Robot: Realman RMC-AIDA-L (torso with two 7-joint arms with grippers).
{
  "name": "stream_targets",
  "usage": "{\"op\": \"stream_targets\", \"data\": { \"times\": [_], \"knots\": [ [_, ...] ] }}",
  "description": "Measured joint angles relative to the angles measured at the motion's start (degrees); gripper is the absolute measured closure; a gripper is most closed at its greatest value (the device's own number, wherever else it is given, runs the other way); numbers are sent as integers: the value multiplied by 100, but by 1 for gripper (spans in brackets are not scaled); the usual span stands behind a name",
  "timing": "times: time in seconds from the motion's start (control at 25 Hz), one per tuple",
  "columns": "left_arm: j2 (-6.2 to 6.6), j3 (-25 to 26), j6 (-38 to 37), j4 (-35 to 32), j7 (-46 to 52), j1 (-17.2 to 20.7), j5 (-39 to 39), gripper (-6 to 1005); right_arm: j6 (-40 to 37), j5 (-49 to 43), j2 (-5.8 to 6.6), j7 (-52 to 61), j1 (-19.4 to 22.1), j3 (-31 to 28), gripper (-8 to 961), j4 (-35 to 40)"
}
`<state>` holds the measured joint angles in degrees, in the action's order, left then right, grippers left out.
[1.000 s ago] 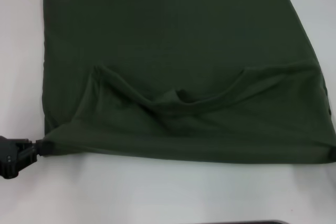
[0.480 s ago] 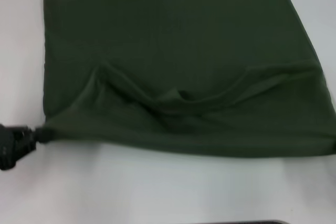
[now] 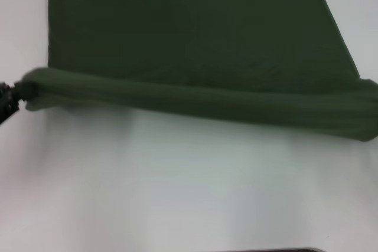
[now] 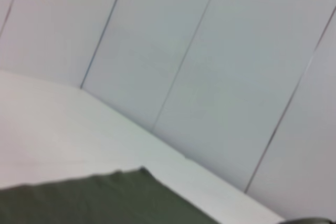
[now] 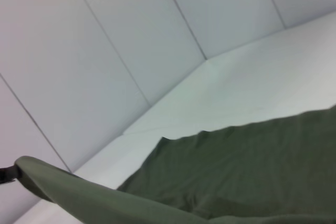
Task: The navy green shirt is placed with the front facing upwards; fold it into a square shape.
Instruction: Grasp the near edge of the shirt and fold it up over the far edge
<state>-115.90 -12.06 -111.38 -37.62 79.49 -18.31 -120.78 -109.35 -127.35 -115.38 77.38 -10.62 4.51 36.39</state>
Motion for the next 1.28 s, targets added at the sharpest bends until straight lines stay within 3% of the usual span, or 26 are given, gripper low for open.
{"op": "stream_targets", "data": {
  "times": [0.2,0.56,0.96,1.28],
  "knots": [
    [23,2,-17,0,154,-31,132,975,-57,-7,102,227,-304,13,910,0],
    [1,269,180,3,176,-95,260,975,37,8,113,422,-512,-41,910,-1],
    [-53,189,1581,476,194,-888,240,975,742,19,165,1144,-1340,2,910,-1],
    [-70,-7,2938,670,346,-1459,247,975,1893,20,249,2033,-2079,304,910,-42]
  ]
}}
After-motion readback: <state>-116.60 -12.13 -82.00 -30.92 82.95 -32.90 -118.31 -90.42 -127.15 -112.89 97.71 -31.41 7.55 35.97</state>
